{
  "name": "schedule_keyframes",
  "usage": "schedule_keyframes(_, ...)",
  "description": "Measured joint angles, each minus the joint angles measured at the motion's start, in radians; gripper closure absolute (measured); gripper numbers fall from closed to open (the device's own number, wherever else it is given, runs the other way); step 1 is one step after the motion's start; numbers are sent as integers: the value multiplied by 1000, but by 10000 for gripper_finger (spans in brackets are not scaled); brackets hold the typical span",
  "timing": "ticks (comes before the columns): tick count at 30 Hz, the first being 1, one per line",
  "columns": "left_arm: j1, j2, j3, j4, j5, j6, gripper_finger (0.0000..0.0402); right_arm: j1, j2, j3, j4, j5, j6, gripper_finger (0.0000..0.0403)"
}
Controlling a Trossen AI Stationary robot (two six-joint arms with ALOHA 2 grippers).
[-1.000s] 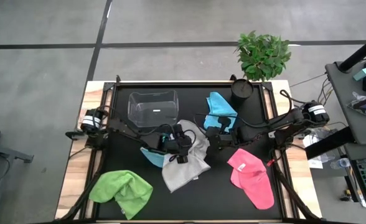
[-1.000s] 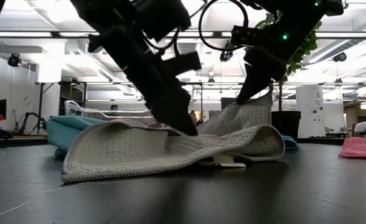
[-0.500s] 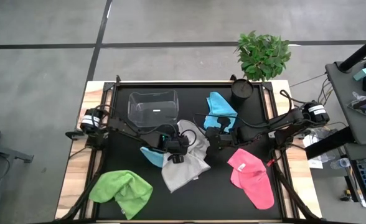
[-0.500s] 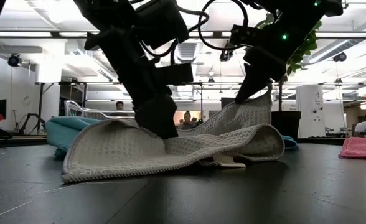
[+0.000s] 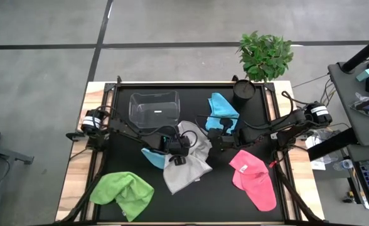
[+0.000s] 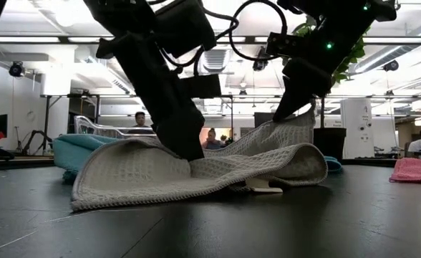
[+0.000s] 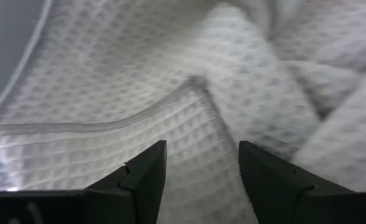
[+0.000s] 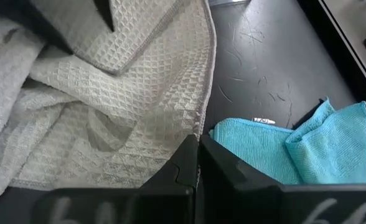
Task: Fold microfiber towels
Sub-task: Fold the gray microfiber cloth
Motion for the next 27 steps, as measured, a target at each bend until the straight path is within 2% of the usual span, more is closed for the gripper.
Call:
schedule_keyframes(5, 0, 0, 0, 0, -83, -21, 220, 0, 0, -15, 0, 0, 17, 394)
schedule_keyframes(9, 0, 0, 3, 0, -93, -51, 260, 0, 0, -28, -1, -3, 33, 394)
schedule_keyframes(12, 1, -2, 8, 46, -1, -56, 291, 3, 0, -39, 0, -5, 39, 394)
schedule_keyframes(14, 0, -4, 13, 80, 40, -50, 298, 5, 0, -46, -1, -5, 39, 394)
schedule_keyframes(18, 6, -5, 12, 151, 17, -37, 286, 12, 0, -48, 0, -5, 45, 394)
schedule_keyframes(20, 20, 2, 10, 198, -16, -77, 276, 18, 0, -49, 0, -5, 44, 394)
schedule_keyframes(27, 47, 4, -10, 203, -19, -224, 260, 27, 0, -49, 1, -5, 45, 394)
